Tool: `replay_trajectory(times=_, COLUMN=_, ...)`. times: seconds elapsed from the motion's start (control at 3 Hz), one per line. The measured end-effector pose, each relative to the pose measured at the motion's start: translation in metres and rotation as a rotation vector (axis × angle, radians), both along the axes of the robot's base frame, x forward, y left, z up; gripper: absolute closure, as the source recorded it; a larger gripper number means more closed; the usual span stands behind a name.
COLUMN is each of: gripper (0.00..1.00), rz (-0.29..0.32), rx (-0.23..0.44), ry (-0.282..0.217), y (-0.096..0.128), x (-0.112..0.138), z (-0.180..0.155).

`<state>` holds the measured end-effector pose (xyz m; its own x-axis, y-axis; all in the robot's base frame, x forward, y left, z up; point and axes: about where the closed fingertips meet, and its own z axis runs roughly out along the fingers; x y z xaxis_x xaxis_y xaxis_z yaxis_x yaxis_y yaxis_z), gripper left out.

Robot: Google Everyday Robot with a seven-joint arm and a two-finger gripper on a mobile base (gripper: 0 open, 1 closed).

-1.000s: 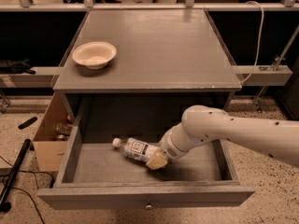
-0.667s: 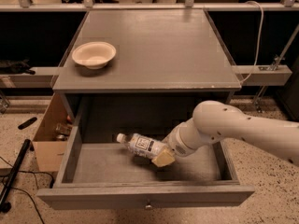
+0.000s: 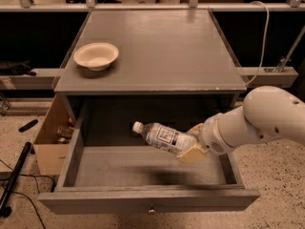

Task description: Pick blue plastic bottle from top drawer and place on counter

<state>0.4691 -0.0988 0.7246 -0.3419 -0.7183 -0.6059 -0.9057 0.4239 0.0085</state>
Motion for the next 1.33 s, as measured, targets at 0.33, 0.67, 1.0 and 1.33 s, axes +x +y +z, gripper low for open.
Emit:
replay_trajectory(times=0.33, gripper=1.0, rz=0.0, rx=0.0, ry=0.0, y=0.0, x=0.0, z=0.0)
replay_trajectory(times=0.67, gripper=1.0, rz=0.02, rx=-0.029, ry=-0.049, y=0.002, x=0.005, z=0.02)
replay_trajectory(times=1.0, gripper=1.0, rz=0.048, rx=-0.059, ry=-0.122, y=0.0, x=0.019, z=0.056)
replay_trajectory(times=1.33, gripper=1.0, rz=0.083, rx=-0.028, ry=-0.188, y=0.001, x=0.06, z=0.101)
